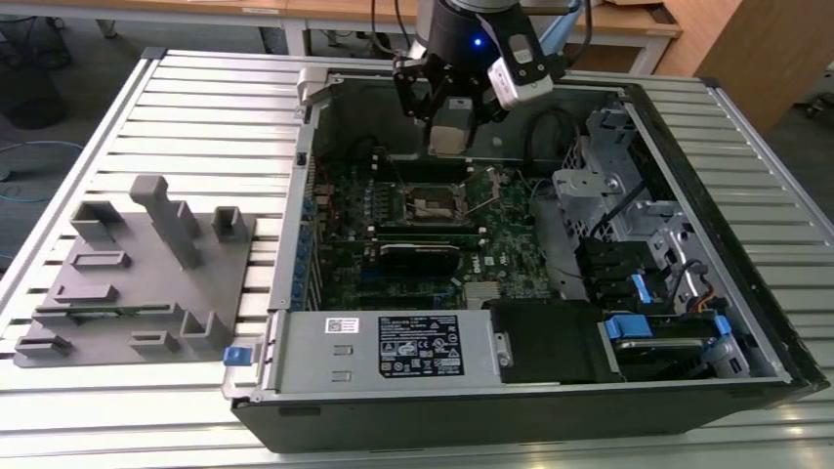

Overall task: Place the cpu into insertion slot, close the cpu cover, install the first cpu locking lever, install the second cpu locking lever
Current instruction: 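Place the cpu into insertion slot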

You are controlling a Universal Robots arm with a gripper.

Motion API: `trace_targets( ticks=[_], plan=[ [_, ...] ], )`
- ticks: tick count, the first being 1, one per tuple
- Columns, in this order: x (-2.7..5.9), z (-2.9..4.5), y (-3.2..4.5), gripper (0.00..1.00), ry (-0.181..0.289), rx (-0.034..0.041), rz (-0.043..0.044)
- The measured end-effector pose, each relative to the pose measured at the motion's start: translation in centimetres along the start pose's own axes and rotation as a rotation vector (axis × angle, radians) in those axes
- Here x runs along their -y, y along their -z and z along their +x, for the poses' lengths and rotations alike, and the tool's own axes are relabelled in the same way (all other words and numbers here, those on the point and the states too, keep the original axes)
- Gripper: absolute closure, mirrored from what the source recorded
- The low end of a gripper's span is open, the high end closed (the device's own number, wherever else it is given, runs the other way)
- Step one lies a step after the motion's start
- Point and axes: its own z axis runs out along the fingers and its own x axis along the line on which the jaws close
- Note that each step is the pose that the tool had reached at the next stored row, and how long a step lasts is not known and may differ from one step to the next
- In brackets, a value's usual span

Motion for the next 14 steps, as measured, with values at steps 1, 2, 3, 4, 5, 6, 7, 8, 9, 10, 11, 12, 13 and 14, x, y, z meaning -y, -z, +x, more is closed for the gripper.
trace_targets(
  ticks=[1, 2, 3, 4, 5, 6, 7, 8, 9, 10, 11, 12, 13, 14],
  plan=[
    [0.00, 0.00, -0.01, 0.46, 0.000, 0.0000, 0.0000],
    [0.01, 0.00, -0.05, 0.46, 0.000, 0.0001, -0.0002],
    [0.01, 0.00, -0.08, 0.46, 0.000, 0.0000, -0.0002],
    [0.01, 0.00, -0.10, 0.46, 0.000, 0.0000, 0.0000],
    [0.02, 0.00, -0.20, 0.46, 0.000, 0.0000, 0.0012],
    [0.02, 0.00, -0.20, 0.46, 0.000, 0.0000, 0.0024],
    [0.02, 0.00, -0.20, 0.46, 0.000, 0.0000, 0.0025],
    [0.02, 0.00, -0.20, 0.46, 0.000, 0.0001, 0.0025],
    [0.02, 0.00, -0.20, 0.46, 0.000, 0.0001, 0.0025],
    [0.02, 0.00, -0.20, 0.46, 0.000, 0.0000, 0.0025],
    [0.02, 0.00, -0.20, 0.46, 0.000, 0.0001, 0.0025],
    [0.02, 0.00, -0.20, 0.46, 0.000, 0.0000, 0.0026],
    [0.02, 0.00, -0.21, 0.46, 0.000, 0.0001, 0.0025],
    [0.02, -0.01, -0.23, 0.46, 0.000, 0.0001, 0.0025]
  ],
)
